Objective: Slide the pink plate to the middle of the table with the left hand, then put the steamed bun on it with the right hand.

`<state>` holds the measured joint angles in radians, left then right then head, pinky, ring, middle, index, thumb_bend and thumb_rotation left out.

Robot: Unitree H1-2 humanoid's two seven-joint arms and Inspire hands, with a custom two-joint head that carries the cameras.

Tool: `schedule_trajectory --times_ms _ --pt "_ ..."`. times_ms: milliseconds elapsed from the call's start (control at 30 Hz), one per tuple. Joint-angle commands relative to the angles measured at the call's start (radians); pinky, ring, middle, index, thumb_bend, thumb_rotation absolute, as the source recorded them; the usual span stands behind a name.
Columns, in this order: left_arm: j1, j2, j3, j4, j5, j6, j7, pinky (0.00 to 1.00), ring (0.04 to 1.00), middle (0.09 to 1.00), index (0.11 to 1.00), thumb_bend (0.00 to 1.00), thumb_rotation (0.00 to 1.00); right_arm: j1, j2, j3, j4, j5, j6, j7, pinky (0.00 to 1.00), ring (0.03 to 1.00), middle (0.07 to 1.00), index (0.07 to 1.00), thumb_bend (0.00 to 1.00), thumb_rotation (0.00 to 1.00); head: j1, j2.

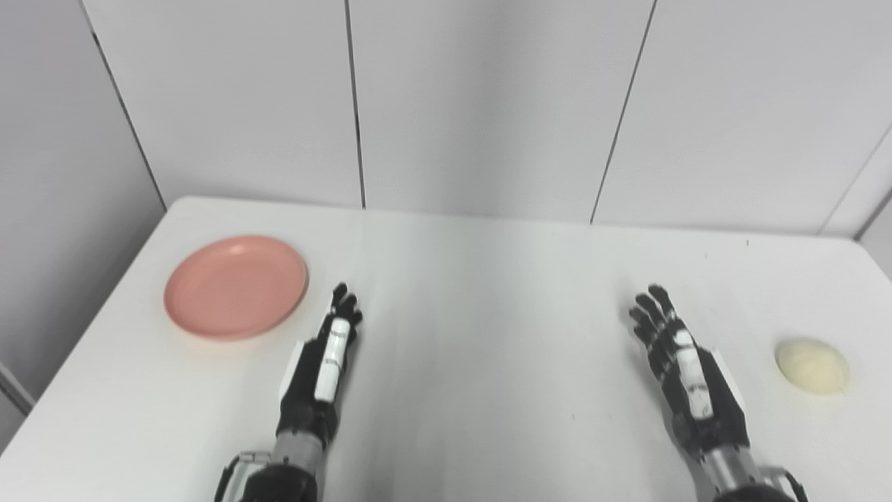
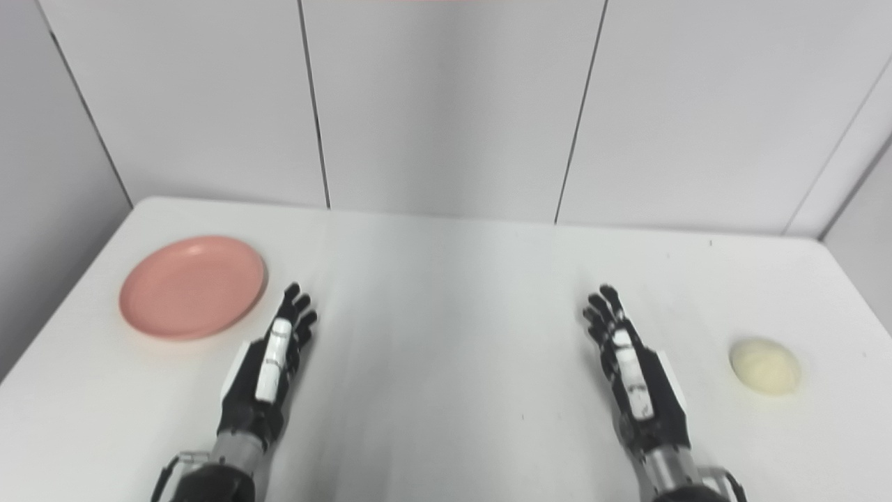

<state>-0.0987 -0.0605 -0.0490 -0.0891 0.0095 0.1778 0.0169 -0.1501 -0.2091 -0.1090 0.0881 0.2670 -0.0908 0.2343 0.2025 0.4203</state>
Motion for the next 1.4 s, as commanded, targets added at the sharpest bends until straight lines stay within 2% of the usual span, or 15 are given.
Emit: schedule_trajectory --times_ms 0,267,600,767,833,900,967,1033,1133,1300,1367 --pt "-0.029 -0.016 -0.017 0.009 0.013 -0.015 0.002 1.00 0.972 1.000 1.000 0.64 1.00 0.019 -0.001 -0.006 0.030 0.007 -0.045 0.015 1.00 0.960 0.960 0.978 0.88 0.93 0.005 -0.005" --pt "-0.027 -0.020 -0.016 0.041 0.024 -0.051 0.007 1.00 0.971 1.000 1.000 0.68 0.98 0.021 -0.001 -0.006 0.042 0.002 -0.054 0.018 1.00 0.952 0.960 0.978 0.88 0.93 0.005 -0.033" --pt "-0.024 -0.014 -0.011 0.047 0.017 -0.067 0.002 1.00 0.975 1.000 1.000 0.65 0.98 0.025 0.005 -0.004 0.038 -0.003 -0.053 0.015 1.00 0.952 0.959 0.973 0.87 0.92 -0.004 -0.032" --pt "-0.050 -0.018 0.031 0.016 -0.035 -0.075 0.009 1.00 0.973 1.000 1.000 0.65 0.99 0.033 0.009 -0.004 0.025 -0.007 -0.047 0.010 1.00 0.952 0.961 0.971 0.88 0.92 -0.021 -0.027" --pt "-0.076 -0.020 0.057 -0.022 -0.066 -0.068 0.015 1.00 0.971 1.000 1.000 0.68 0.96 0.033 0.011 -0.010 0.025 -0.003 -0.045 0.005 1.00 0.952 0.959 0.971 0.86 0.93 -0.022 -0.026" --pt "-0.111 -0.002 0.071 -0.069 -0.078 -0.047 0.005 1.00 0.982 0.999 0.995 0.73 0.97 0.032 0.013 -0.021 0.025 0.009 -0.041 0.002 1.00 0.943 0.954 0.968 0.86 0.92 -0.024 -0.026" --pt "-0.154 0.020 0.087 -0.104 -0.091 -0.027 -0.003 1.00 0.965 0.974 0.933 0.75 0.99 0.033 0.013 -0.027 0.025 0.017 -0.042 0.004 1.00 0.947 0.960 0.979 0.84 0.92 -0.025 -0.025" --pt "-0.196 0.043 0.104 -0.124 -0.105 -0.011 -0.003 1.00 0.948 0.956 0.921 0.76 0.98 0.035 0.013 -0.029 0.025 0.018 -0.046 0.006 1.00 0.945 0.958 0.981 0.83 0.92 -0.027 -0.025" --pt "-0.270 0.089 0.141 -0.122 -0.114 -0.014 0.004 1.00 0.940 0.946 0.931 0.76 0.97 0.036 0.013 -0.028 0.029 0.012 -0.054 0.005 1.00 0.941 0.953 0.978 0.81 0.93 -0.027 -0.029" --pt "-0.352 0.162 0.211 -0.100 -0.144 0.001 0.010 0.95 0.924 0.921 0.892 0.80 0.94 0.032 0.016 -0.023 0.034 0.006 -0.059 0.006 1.00 0.944 0.957 0.983 0.81 0.93 -0.034 -0.034" --pt "-0.375 0.201 0.228 -0.083 -0.124 0.004 0.016 0.93 0.911 0.901 0.867 0.83 0.94 0.032 0.017 -0.021 0.035 0.006 -0.060 0.006 1.00 0.945 0.959 0.984 0.82 0.93 -0.038 -0.036"
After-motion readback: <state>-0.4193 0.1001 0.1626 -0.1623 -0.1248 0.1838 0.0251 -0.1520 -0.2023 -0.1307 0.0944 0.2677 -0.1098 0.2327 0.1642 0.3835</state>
